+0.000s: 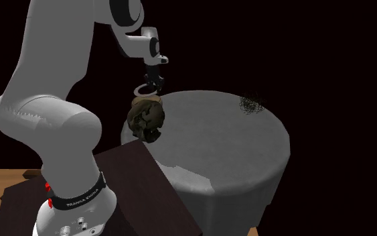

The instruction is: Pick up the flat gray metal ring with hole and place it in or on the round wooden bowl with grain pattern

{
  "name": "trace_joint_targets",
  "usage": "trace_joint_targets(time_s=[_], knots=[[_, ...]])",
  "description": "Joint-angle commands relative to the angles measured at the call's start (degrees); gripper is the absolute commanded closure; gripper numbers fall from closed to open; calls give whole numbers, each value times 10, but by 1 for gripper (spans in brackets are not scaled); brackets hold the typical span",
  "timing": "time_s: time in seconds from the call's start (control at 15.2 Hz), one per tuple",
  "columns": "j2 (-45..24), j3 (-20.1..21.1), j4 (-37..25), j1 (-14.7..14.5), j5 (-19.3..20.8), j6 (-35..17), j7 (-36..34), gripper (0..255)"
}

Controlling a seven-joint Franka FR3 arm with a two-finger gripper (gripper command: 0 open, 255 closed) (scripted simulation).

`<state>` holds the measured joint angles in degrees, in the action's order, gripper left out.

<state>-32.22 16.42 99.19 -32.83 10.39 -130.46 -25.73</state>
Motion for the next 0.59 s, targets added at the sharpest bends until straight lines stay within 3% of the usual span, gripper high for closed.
trace_joint_targets(time_s=[0.0,0.53], knots=[[-10,1,-8,-15,4,-1,-18,255],[-49,-9,-5,-22,17,-43,-25,255]])
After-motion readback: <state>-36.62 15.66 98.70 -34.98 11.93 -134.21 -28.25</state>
